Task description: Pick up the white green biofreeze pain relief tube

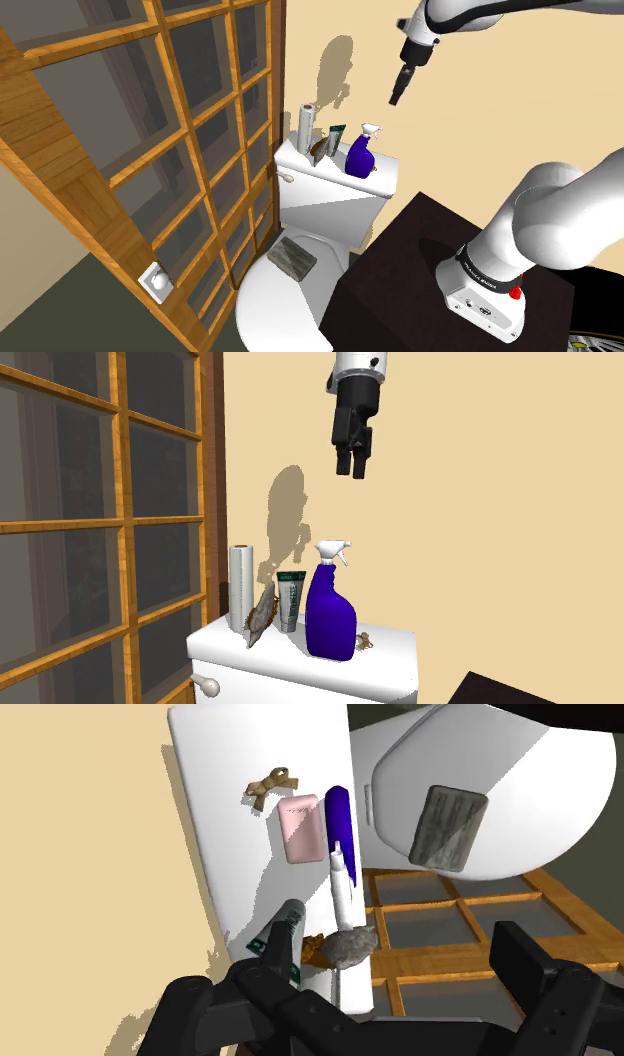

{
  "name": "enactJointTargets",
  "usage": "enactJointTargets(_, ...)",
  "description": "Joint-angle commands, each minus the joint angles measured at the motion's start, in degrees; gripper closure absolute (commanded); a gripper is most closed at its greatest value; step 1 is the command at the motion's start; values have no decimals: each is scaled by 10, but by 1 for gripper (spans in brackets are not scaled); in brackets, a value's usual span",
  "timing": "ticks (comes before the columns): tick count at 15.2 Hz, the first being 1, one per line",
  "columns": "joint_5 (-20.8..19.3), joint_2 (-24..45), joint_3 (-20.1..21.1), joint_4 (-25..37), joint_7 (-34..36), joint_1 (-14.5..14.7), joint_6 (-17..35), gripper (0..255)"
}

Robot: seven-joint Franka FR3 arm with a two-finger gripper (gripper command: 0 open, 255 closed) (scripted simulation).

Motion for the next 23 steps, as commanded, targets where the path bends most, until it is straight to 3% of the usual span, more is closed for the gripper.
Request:
enactJointTargets(1, 18, 54, -27, 23, -58, 14, 24, 0)
enactJointTargets(5, 72, 158, -67, 73, -173, 33, 53, 0)
enactJointTargets(9, 144, 270, -82, 137, -292, 33, 66, 0)
enactJointTargets(16, 241, 457, -46, 278, -457, -17, 53, 0)
enactJointTargets(21, 268, 574, -8, 396, -531, -58, 30, 0)
enactJointTargets(23, 272, 582, -5, 393, -533, -59, 41, 0)
